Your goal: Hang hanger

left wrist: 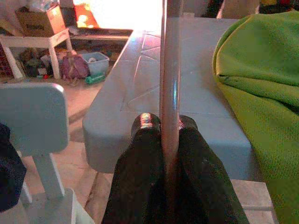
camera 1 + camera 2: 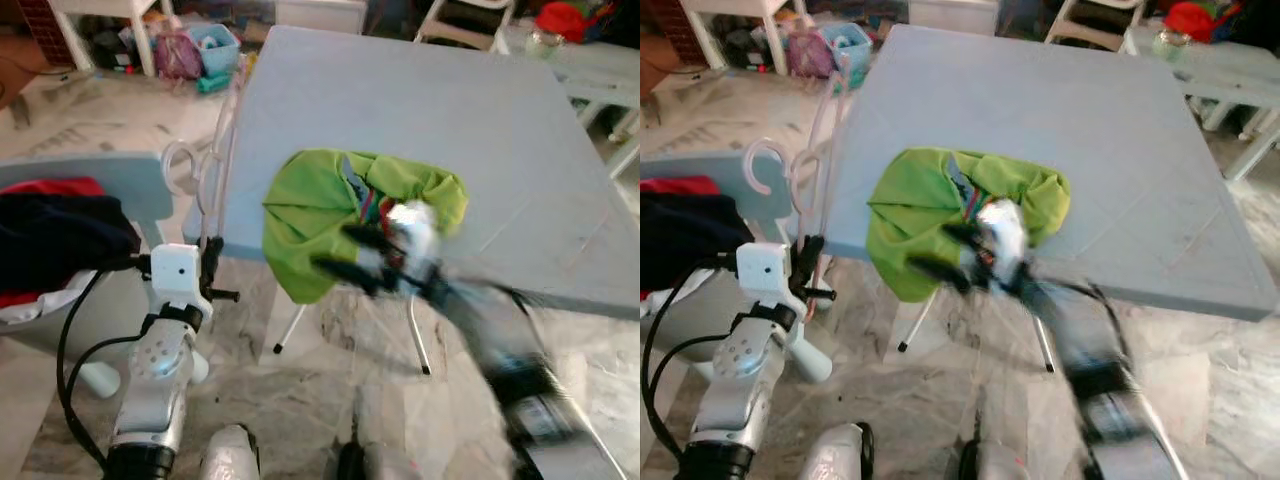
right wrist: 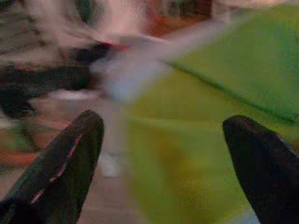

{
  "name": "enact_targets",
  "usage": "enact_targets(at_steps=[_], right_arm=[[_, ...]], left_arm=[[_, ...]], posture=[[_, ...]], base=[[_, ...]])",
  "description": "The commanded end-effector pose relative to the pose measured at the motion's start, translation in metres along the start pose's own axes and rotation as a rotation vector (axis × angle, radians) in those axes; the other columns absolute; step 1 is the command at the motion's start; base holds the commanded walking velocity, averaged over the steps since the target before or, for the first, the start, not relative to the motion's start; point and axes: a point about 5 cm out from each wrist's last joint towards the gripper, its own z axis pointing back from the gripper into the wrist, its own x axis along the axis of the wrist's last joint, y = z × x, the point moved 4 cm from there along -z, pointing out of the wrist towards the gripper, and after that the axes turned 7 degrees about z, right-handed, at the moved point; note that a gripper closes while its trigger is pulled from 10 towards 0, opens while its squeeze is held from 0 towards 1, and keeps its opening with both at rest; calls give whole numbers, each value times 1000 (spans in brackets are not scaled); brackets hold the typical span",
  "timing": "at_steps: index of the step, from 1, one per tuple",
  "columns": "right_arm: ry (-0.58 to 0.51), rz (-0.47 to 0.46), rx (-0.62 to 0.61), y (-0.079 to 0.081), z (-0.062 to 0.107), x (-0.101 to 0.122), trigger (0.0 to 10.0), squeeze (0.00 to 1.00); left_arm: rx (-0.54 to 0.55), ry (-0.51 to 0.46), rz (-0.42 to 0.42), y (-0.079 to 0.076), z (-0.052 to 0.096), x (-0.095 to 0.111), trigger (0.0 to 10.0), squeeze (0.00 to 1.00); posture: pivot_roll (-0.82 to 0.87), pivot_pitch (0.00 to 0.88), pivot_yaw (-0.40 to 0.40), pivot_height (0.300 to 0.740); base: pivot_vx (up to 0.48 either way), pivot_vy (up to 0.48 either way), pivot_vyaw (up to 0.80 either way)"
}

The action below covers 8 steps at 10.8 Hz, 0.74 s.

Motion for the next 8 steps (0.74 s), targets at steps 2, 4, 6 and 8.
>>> enact_targets(at_steps=[2,4,6,8], right_arm=[[89,95,-174,-19,-13,-3,10000,0],[183,84,-309,-38,-20,-12,10000,0],[327,100,-492,-63,-9,-28,10000,0],[297,24,-774,-101,11,-9,10000,0]], left_arm=[[-2,53,5,-5,3,-12,10000,0],[4,51,6,-5,3,-11,10000,0],[29,50,42,-2,3,-11,10000,0],[30,46,40,-3,2,-10,10000,0]], posture=[[118,140,-77,740],[121,144,-86,740],[122,144,-91,740],[132,139,-103,740]], base=[[0,0,0],[0,0,0],[0,0,0],[0,0,0]])
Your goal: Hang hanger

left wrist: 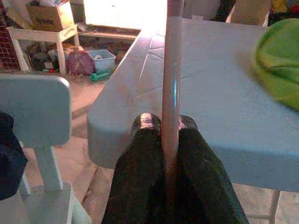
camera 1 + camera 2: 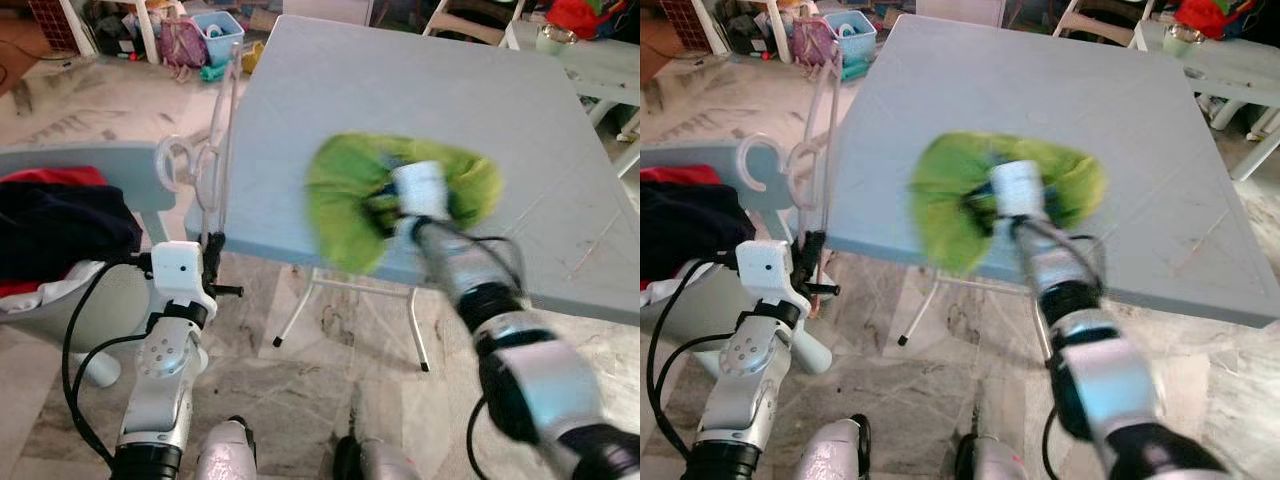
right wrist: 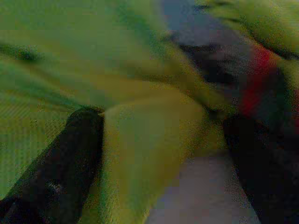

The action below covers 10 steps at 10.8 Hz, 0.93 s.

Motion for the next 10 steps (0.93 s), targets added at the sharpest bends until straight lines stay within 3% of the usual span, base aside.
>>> enact_targets(at_steps=[1,2,3,4,6,7,9,10], right_arm=[[12,-109,-248,-45,3,3,10000,0],[-37,-193,-310,-59,5,14,10000,0],[-162,-299,-298,-62,6,37,10000,0],[-195,-311,-279,-60,6,41,10000,0],[-255,-248,-191,-59,11,35,10000,0],[-280,-167,-123,-59,14,32,10000,0],[-325,-128,117,-51,24,27,10000,0],[-347,-115,290,-53,38,18,10000,0]], left_arm=[[17,60,11,1,3,-13,10000,0],[21,61,10,2,4,-14,10000,0],[25,64,6,3,6,-14,10000,0],[28,64,3,3,6,-14,10000,0],[22,63,-15,3,5,-14,10000,0],[19,63,-18,3,5,-13,10000,0],[16,66,-20,4,6,-13,10000,0],[2,73,-20,1,5,-15,10000,0]], posture=[[140,140,-105,740],[143,142,-105,740],[145,143,-104,740],[143,143,-102,740],[140,143,-97,740],[135,145,-92,740],[118,150,-85,740],[111,152,-78,740]], base=[[0,0,0],[0,0,0],[0,0,0],[0,0,0],[0,0,0],[0,0,0],[0,0,0],[0,0,0]])
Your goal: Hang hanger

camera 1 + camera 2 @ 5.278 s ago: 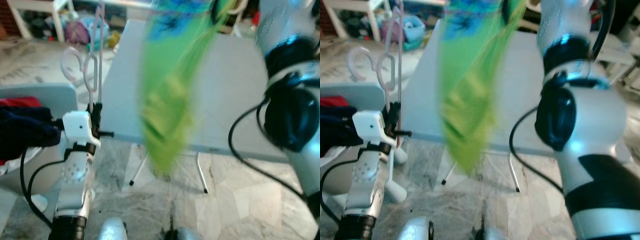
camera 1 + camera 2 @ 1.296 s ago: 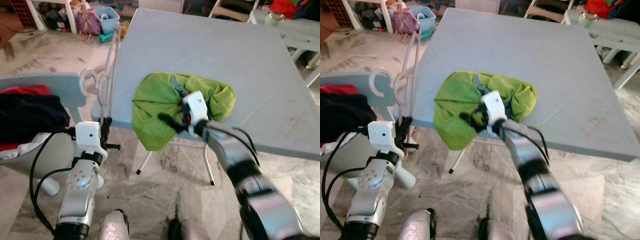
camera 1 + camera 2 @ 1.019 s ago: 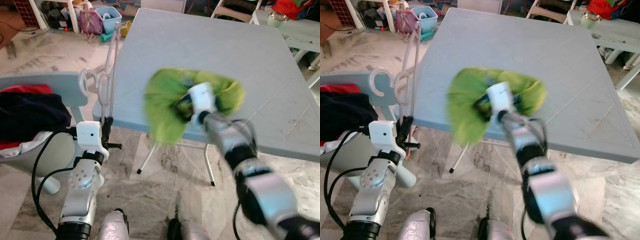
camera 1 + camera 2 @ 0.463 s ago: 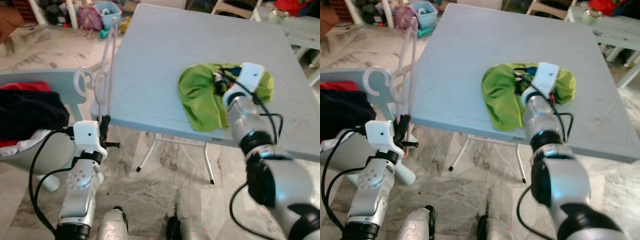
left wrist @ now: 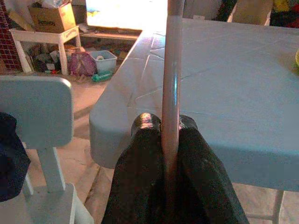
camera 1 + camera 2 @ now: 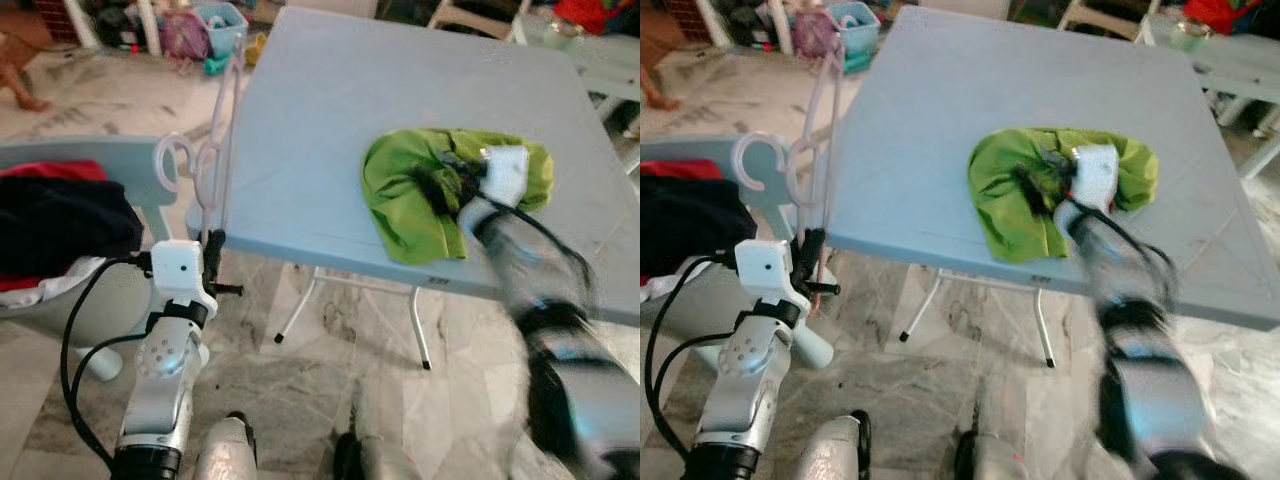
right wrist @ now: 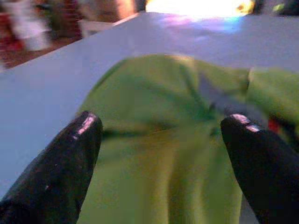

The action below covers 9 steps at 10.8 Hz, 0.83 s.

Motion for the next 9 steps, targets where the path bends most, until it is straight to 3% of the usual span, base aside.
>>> enact_targets(at_steps=[1,2,3,4,7,8,9], right_arm=[[-40,-1,84,3,4,10,10000,0],[-65,-1,216,19,8,14,10000,0],[20,66,274,29,6,-2,10000,0],[105,97,202,24,0,-16,10000,0],[304,154,318,47,-3,-46,10000,0],[370,183,261,46,-9,-54,10000,0],[396,253,43,27,-20,-51,10000,0]], left_arm=[[4,85,-8,0,2,-18,10000,0],[1,85,-8,0,1,-18,10000,0],[-4,84,-9,0,0,-17,10000,0],[-4,84,-9,0,0,-17,10000,0],[1,82,-11,1,-2,-17,10000,0],[1,77,-8,-1,-5,-16,10000,0],[0,76,-6,-1,-5,-16,10000,0]], posture=[[107,152,-77,740],[107,150,-72,740],[111,150,-71,740],[113,149,-70,740],[116,138,-76,740],[118,132,-80,740],[119,130,-82,740]], base=[[0,0,0],[0,0,0],[0,0,0],[0,0,0],[0,0,0],[0,0,0],[0,0,0]])
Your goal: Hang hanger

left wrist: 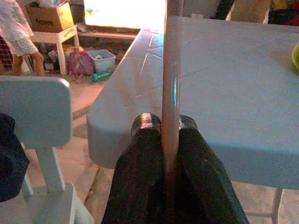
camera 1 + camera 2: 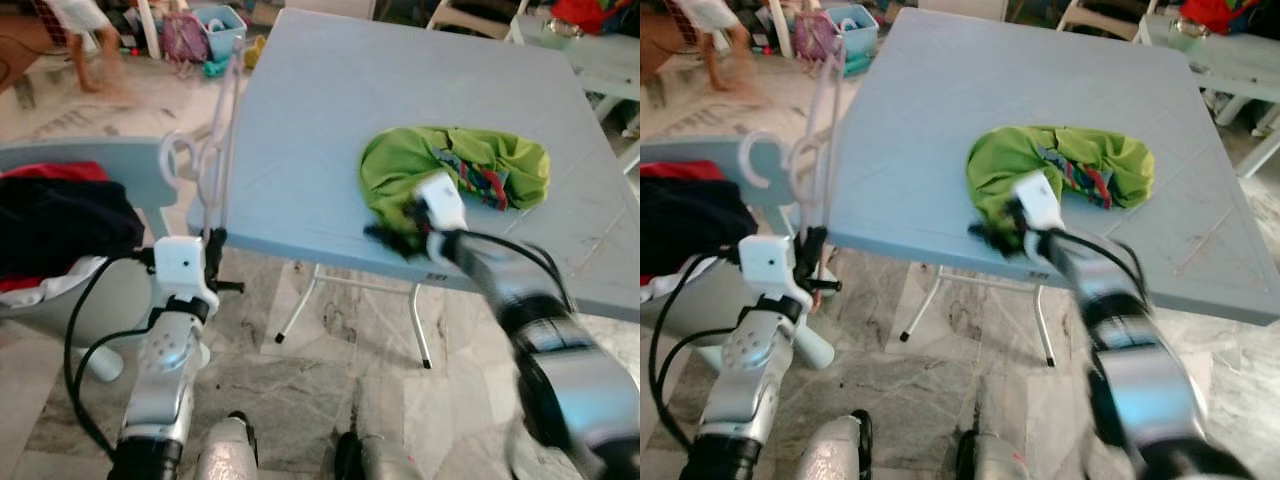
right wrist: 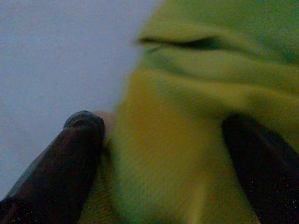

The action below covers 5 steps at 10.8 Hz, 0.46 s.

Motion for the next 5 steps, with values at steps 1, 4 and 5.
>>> enact_targets(at_steps=[1,4,5], right_arm=[[78,-37,-173,-21,5,-15,10000,0],[64,-125,-524,-71,19,6,10000,0],[87,-96,-614,-85,26,9,10000,0]], left_arm=[[12,69,-3,1,3,-16,10000,0],[13,66,3,-1,2,-17,10000,0],[3,77,4,-4,3,-20,10000,0]], posture=[[122,127,-85,740],[126,127,-90,740],[126,128,-88,740]], base=[[0,0,0],[0,0,0],[0,0,0]])
